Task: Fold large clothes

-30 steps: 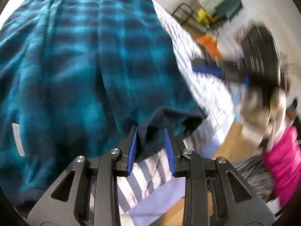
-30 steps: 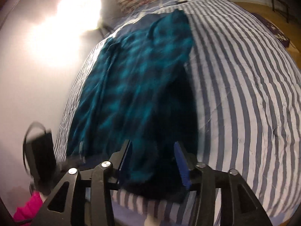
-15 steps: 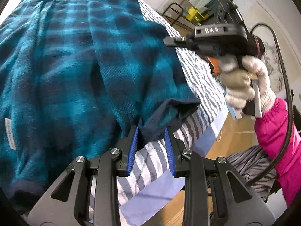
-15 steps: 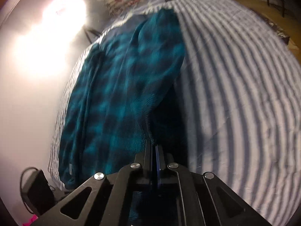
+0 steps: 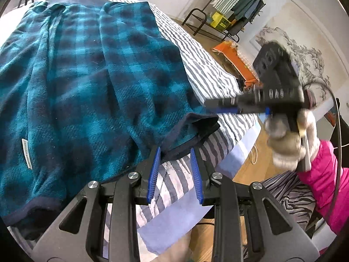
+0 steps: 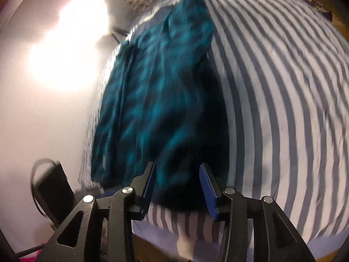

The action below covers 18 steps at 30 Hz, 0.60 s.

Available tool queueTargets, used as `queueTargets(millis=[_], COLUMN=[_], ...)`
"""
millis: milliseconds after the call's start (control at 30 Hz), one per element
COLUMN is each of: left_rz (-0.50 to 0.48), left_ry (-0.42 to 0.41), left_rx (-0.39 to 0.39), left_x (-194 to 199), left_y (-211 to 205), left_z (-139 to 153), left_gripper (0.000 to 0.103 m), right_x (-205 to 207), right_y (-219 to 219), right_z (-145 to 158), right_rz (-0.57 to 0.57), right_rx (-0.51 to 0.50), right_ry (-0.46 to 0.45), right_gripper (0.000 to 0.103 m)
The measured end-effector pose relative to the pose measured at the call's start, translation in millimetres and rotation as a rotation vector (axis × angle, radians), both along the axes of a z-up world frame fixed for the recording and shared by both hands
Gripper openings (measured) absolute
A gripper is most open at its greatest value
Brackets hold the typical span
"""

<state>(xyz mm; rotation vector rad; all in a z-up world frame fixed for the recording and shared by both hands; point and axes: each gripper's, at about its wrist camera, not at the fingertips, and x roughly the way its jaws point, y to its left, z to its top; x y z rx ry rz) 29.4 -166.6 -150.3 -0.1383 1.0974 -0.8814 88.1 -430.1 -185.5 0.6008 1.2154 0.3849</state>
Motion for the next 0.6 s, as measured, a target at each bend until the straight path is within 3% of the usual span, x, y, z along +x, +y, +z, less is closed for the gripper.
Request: queueTargets(millis=[67,133,200,367,533,600], left_rz=[0.004,0.007,0.006,0.004,0.038,0.031], left_ry=[-0.002,-0.01,-0.012,-0.034,-0.022,-0.03], left_rx=[0.005,0.016,0.016,0.003,-0.035,-0.042], left_x=[1.0,0.9,-1.5,-8.2,4.9,10.8], left_y=[-1.0,0.5,2.6,8.7,5.3,-3.8], left_z=[0.0,1.0,2.4,13.5,22.5,24.8], left_gripper=[0.027,0.027,0.027,0.027,0.027,0.027], right_x=[-3.0,-5.0,-8.3,-29.0,-21.2,-20.3], right_y=[7.0,14.5,17.7,6.1,18.3,17.5], right_z=[-13.2,-22.1,-19.1,7.2,-26.9,-29.5], right_rz=[0.024,0.048,0.049,0.017,0.047,0.045], right_rx=[0.025,0.045,0.026,-0.021,-0.124,-0.122], right_ry=[0.037,0.052,0.028,-0.053,0.012,0.011], right_gripper=[0.039,0.007,0.003,0.002,0.003,0.007])
